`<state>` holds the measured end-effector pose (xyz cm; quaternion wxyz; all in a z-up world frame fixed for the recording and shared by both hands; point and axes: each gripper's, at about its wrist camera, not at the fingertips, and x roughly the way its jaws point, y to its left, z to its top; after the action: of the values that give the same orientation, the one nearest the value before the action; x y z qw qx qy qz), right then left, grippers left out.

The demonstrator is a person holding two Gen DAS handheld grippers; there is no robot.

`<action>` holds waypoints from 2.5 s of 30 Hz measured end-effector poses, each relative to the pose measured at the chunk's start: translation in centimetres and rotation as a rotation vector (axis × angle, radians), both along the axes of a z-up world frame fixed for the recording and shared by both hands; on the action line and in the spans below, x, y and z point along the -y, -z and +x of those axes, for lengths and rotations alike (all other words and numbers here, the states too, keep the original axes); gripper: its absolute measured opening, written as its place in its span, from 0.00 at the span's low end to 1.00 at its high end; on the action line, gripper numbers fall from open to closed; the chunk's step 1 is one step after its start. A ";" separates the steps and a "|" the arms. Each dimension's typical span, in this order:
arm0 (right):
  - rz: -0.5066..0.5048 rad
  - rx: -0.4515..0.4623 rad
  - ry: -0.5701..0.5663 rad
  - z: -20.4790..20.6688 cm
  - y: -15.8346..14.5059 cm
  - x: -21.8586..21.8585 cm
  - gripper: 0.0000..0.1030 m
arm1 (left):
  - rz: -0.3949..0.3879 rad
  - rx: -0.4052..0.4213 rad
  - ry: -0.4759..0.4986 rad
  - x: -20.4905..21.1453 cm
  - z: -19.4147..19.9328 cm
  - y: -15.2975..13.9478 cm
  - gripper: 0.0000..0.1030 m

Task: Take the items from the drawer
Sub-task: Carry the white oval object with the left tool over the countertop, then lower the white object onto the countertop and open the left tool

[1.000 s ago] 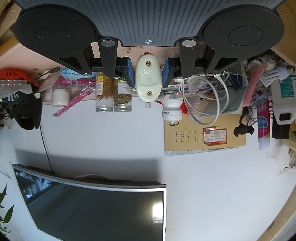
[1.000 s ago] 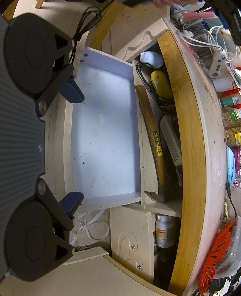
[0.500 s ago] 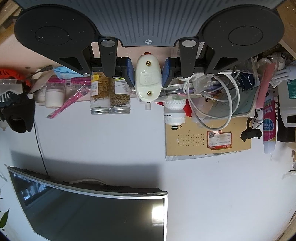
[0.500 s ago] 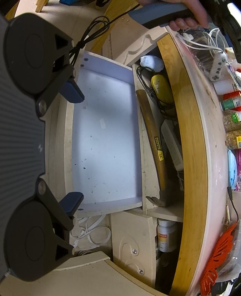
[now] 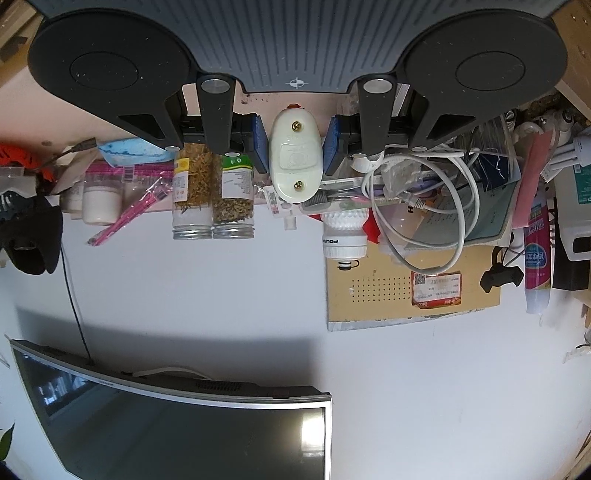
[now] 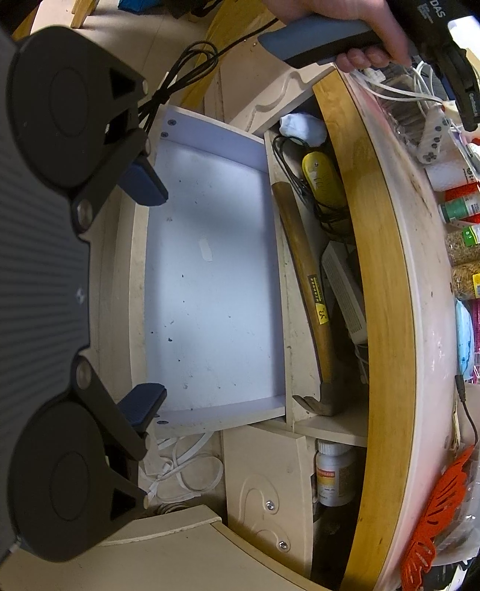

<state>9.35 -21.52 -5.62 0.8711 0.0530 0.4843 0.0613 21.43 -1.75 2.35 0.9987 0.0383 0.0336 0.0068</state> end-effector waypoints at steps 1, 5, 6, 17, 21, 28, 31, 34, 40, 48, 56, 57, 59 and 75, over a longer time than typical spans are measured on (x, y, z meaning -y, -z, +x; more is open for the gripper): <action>0.000 0.000 0.000 0.0 0.0 0.0 1.00 | 0.003 0.001 0.002 0.0 0.0 0.0 0.29; 0.002 -0.002 0.000 0.0 0.0 0.0 1.00 | 0.008 -0.001 0.001 0.1 -0.1 0.2 0.29; 0.002 -0.002 -0.001 0.0 0.0 0.0 1.00 | 0.009 -0.002 0.001 0.1 -0.1 0.2 0.29; 0.007 -0.006 -0.002 0.0 0.0 -0.1 1.00 | 0.008 -0.022 0.013 0.3 0.0 0.4 0.29; 0.010 -0.008 -0.001 0.0 0.0 -0.2 1.00 | 0.017 -0.056 0.012 0.5 0.2 0.4 0.29; 0.009 -0.008 -0.002 0.0 -0.1 -0.2 1.00 | 0.007 -0.169 -0.012 0.5 1.3 0.4 0.29; 0.008 -0.007 -0.002 0.0 -0.1 -0.2 1.00 | 0.022 -0.204 -0.003 0.5 1.5 0.7 0.29; 0.009 -0.007 -0.001 0.0 -0.1 -0.2 1.00 | 0.025 -0.251 0.007 0.5 1.9 1.1 0.29; 0.010 -0.007 -0.002 0.0 0.0 -0.2 1.00 | 0.033 -0.326 0.008 0.4 2.4 1.9 0.29; 0.011 -0.008 0.000 0.0 0.0 -0.2 1.00 | 0.034 -0.378 0.021 0.3 2.7 2.4 0.29; 0.013 -0.008 0.001 0.0 0.0 -0.2 1.00 | 0.039 -0.430 0.023 0.3 3.3 2.8 0.29; 0.013 -0.008 0.001 0.0 0.0 -0.2 1.00 | 0.043 -0.429 0.024 0.3 3.3 2.9 0.29; 0.013 -0.008 0.001 0.0 0.0 -0.2 1.00 | 0.045 -0.429 0.024 0.3 3.3 2.9 0.29; 0.017 -0.010 0.003 0.0 -0.1 -0.3 1.00 | 0.064 -0.404 0.047 0.5 3.2 2.8 0.31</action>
<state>9.34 -21.23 -5.49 0.8683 0.0614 0.4881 0.0637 24.61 -2.29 -0.48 0.9698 0.0712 0.2320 -0.0235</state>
